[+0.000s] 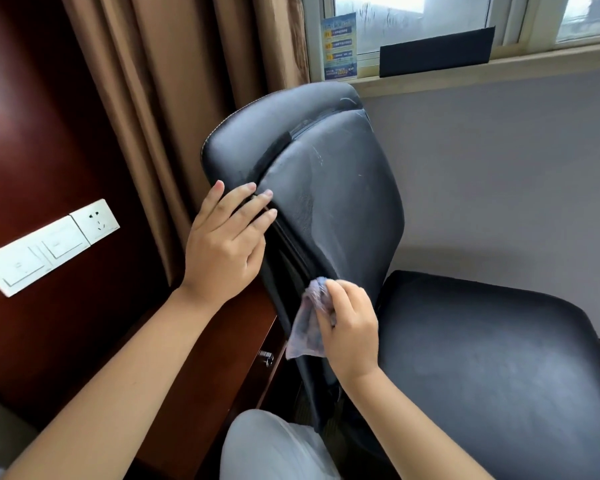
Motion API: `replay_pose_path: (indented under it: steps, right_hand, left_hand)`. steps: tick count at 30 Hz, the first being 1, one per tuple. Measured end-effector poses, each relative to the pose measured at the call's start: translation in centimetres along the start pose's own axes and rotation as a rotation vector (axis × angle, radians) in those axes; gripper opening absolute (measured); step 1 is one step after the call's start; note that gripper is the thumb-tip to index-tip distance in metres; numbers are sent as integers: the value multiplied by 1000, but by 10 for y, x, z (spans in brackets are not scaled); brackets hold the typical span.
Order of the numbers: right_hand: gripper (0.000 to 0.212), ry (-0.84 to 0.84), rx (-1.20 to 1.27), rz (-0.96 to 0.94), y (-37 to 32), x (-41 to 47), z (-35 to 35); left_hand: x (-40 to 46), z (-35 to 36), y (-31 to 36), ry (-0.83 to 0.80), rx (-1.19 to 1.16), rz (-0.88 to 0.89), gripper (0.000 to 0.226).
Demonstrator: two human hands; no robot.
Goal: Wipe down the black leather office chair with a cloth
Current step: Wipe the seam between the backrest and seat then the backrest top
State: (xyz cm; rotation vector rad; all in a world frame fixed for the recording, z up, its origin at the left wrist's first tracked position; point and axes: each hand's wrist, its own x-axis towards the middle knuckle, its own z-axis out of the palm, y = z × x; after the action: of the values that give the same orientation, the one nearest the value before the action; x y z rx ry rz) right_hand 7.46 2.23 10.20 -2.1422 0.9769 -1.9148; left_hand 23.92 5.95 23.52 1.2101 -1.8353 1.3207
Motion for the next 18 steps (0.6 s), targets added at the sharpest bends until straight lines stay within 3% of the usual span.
replay_pose_path:
  steps: [7, 12, 18]
  right_hand:
    - [22, -46, 128, 214, -17, 5, -4]
    - [22, 17, 139, 142, -39, 47, 12]
    - [22, 72, 74, -26, -11, 10, 13]
  left_hand:
    - [-3, 3, 9, 25, -28, -36, 23]
    - [-4, 8, 9, 39, -49, -49, 23]
    - [-12, 14, 11, 57, -53, -64, 25]
